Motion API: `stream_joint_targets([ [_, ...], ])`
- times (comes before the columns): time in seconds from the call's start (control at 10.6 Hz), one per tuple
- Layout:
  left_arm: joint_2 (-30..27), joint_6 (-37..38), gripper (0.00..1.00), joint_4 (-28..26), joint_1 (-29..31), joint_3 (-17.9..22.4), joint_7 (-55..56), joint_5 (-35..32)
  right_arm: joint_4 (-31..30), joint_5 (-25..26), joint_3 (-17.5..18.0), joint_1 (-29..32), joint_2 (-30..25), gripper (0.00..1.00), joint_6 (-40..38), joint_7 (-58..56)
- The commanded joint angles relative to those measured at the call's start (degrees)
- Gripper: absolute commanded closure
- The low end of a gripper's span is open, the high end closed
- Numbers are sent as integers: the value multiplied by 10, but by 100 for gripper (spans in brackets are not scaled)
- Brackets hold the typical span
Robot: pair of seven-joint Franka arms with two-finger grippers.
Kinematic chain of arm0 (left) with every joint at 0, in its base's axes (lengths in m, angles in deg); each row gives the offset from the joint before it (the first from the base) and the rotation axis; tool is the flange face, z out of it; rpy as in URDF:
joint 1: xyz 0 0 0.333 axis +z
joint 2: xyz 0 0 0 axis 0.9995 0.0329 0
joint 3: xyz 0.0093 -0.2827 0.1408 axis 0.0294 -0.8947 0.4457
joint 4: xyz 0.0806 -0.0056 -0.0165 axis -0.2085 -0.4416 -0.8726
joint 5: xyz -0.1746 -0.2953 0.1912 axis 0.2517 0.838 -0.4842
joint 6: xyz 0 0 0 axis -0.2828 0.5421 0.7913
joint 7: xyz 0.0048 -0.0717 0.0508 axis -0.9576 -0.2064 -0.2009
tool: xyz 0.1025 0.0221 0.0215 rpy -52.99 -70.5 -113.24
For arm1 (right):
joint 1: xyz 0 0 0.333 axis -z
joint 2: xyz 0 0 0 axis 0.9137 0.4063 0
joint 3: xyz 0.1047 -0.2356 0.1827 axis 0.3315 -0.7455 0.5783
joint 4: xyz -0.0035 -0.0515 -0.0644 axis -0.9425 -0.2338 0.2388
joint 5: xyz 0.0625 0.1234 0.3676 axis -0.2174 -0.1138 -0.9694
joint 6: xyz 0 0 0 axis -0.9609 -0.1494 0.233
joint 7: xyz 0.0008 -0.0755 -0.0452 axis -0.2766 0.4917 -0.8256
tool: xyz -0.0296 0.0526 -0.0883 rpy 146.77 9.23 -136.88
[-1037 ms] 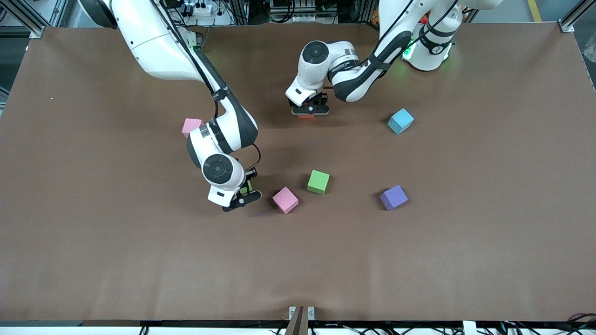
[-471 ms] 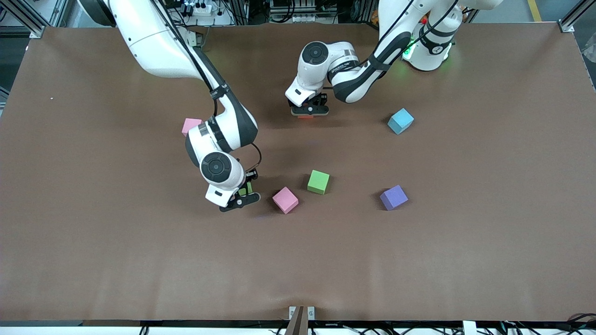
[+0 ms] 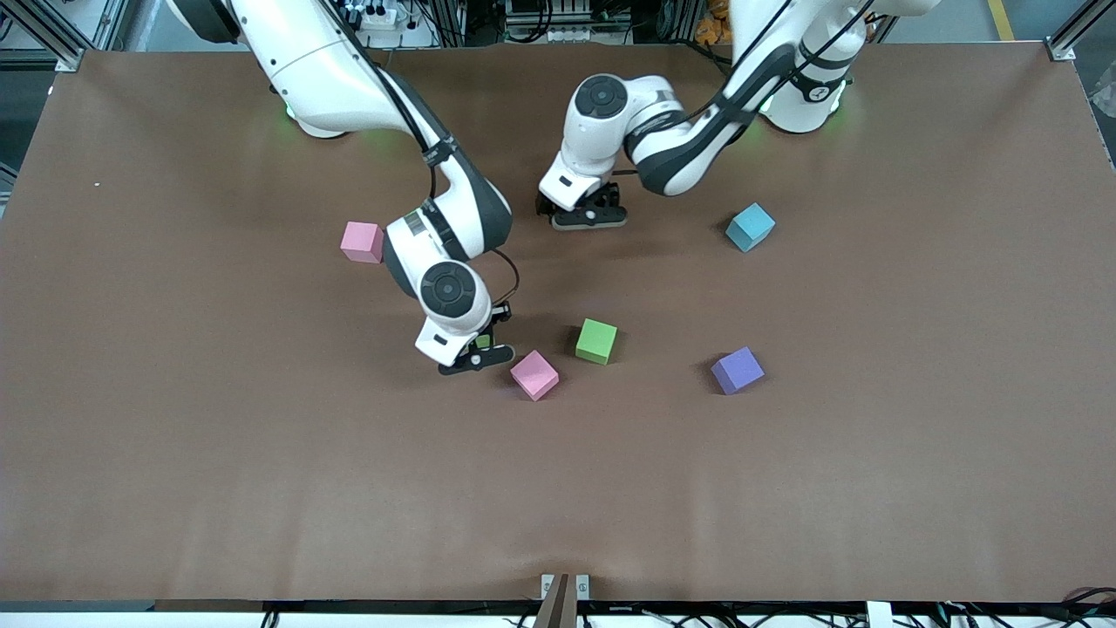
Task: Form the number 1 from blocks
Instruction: 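Open the left gripper and withdraw while the right gripper carries green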
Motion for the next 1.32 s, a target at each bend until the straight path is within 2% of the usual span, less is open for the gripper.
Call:
stream_joint_targets([
  [0.0,-115,74,0,-18,86,-29,-41,-11,-5,-7,-2,-43,-7,100,0,68],
  [0.09,-142,92,0,-17,129,-35,-96,-7,-5,-7,-2,-64,-7,100,0,82],
  [0.28,-182,124,0,1,200,-28,-251,72,-3,-48,-2,-112,-5,100,3,108],
  [0.47,-183,182,0,47,237,13,-382,114,-6,-80,-2,-136,5,100,29,109],
  [0.75,-183,264,0,101,279,51,-498,118,-7,-113,-2,-164,21,100,54,124],
  [0.85,-181,329,0,148,274,81,-531,122,-9,-116,-2,-170,21,100,52,124],
  [1.04,-180,409,0,229,256,154,-628,156,-24,-116,-2,-187,21,100,53,134],
  [1.13,-181,439,0,252,219,218,-652,160,-24,-116,-2,-192,21,100,52,145],
  [1.23,-183,470,0,276,189,264,-669,161,-25,-116,-2,-197,21,100,51,149],
])
